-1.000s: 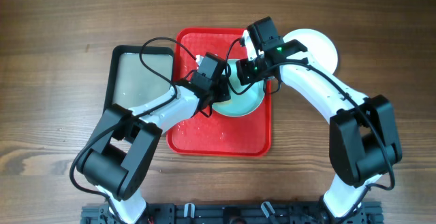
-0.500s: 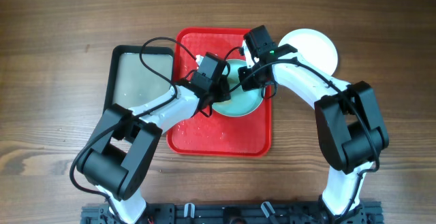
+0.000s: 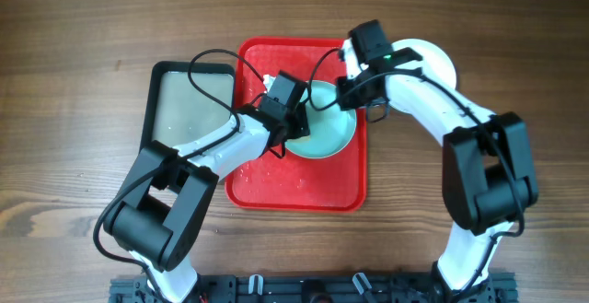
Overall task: Clean dirty plates on tray and stack at the side
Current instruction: 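Continue scrubbing the light blue plate with the sponge in the left gripper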
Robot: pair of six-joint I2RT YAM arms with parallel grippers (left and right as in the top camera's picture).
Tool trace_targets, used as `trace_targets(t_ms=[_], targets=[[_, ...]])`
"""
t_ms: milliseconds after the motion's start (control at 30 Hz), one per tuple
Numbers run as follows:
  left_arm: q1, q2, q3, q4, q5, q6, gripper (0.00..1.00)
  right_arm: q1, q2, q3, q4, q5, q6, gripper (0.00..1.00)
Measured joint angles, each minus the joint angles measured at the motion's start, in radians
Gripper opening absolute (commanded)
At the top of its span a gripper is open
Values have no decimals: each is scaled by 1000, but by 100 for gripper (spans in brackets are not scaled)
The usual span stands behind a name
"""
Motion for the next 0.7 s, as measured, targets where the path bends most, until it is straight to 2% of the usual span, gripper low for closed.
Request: trace_targets(t_ms=[67,133,333,533,633,700], targets=[[0,0,0,-1,-3,0,4,-56,-2,0,-18,0,0,40],[1,0,1,-4,-4,0,4,-79,-2,0,-26,1,0,31],[1,0,1,-4,-5,0,4,-75,-2,-15,-26,-4,1,29],[2,0,1,-5,-5,0,4,-75,-3,-42,-31,-88,-6,29],[2,0,1,-5,-5,0,4,-75,-3,-42,-32,-141,-26,15],[2,0,2,-7,-5,0,4,-75,-3,-42,-44,-156,-33,15]])
